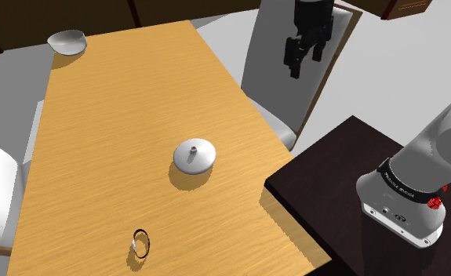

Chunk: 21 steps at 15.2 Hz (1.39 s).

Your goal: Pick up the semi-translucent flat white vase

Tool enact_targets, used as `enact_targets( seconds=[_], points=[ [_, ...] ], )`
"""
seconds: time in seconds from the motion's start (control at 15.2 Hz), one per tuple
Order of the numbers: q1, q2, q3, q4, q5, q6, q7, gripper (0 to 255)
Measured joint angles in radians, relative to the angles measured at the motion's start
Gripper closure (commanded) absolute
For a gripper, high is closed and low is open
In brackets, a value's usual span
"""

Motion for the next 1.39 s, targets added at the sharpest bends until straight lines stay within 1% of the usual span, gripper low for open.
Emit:
enact_targets(
  seconds=[0.33, 0.79, 0.86, 1.06, 1.25, 1.39],
  points=[
    [0.020, 0.158, 0.072, 0.032, 0.022, 0.125, 0.092, 0],
    [0.040, 0.402, 0.154, 0.136, -0.005, 0.260, 0.228, 0],
    [0.046, 0.454, 0.167, 0.165, -0.020, 0.282, 0.257, 0],
    [0.059, 0.563, 0.183, 0.224, -0.056, 0.325, 0.313, 0],
    [0.085, 0.682, 0.195, 0.302, -0.101, 0.359, 0.381, 0],
    [0.107, 0.769, 0.193, 0.372, -0.136, 0.369, 0.420, 0]
  ],
)
